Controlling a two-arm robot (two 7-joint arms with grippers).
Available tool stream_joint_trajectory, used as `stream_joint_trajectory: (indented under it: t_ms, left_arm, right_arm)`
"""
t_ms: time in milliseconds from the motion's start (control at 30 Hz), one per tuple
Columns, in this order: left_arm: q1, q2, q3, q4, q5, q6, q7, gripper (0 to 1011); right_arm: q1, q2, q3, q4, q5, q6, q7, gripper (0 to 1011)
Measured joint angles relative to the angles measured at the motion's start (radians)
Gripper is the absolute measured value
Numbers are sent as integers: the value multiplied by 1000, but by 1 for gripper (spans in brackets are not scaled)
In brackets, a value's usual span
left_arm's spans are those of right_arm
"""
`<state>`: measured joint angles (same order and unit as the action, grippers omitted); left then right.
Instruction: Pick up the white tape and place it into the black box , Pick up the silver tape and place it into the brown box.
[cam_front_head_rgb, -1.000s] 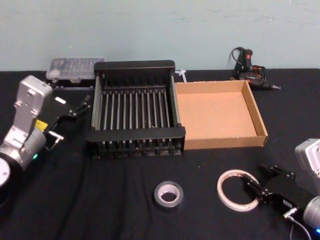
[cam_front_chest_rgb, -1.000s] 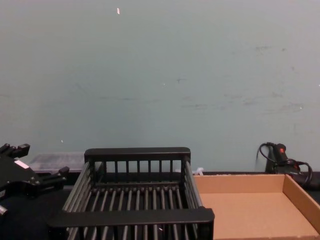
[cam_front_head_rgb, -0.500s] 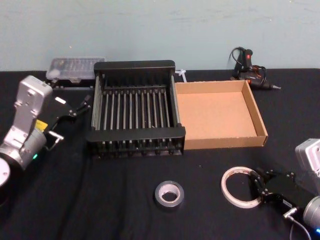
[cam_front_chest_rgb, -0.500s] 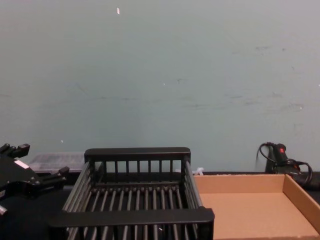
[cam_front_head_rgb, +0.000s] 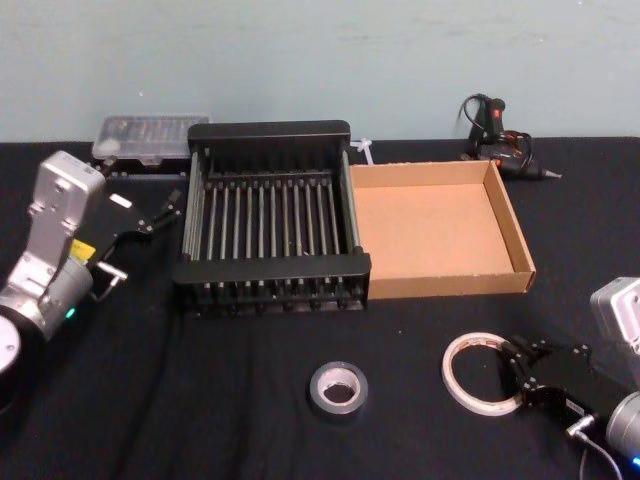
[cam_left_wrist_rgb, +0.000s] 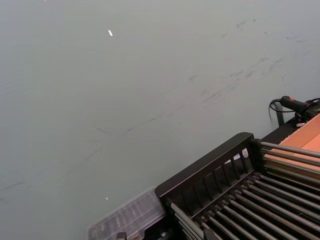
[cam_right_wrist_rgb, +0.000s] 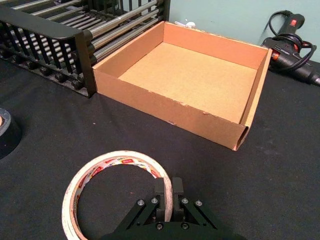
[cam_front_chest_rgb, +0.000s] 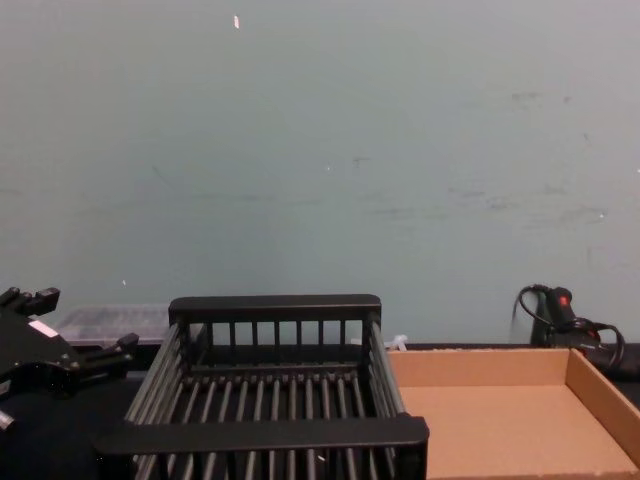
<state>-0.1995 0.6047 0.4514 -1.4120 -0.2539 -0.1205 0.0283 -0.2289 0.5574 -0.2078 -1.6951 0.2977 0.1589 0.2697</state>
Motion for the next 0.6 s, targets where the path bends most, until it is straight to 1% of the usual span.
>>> stream_joint_trajectory:
  t_ms: [100, 233, 300, 333, 433, 600]
  left_arm:
    - [0, 0, 0, 0, 0, 0, 0, 1001]
    - [0, 0, 0, 0, 0, 0, 0, 1001]
    - [0, 0, 0, 0, 0, 0, 0, 1001]
    - [0, 0, 0, 0, 0, 0, 0, 1001]
    - [0, 0, 0, 0, 0, 0, 0, 1001]
    - [0, 0, 0, 0, 0, 0, 0, 1001]
  right_arm:
    - [0, 0, 0, 0, 0, 0, 0, 95]
    - [-5, -6, 12, -2, 5, -6, 16, 95]
    - [-15, -16, 28, -8, 20, -28, 34, 95]
    - [-15, -16, 28, -8, 20, -28, 34, 95]
    - [-31, -25, 47, -25, 32, -67, 51, 95]
    - [-46, -29, 57, -48, 29, -105, 58, 95]
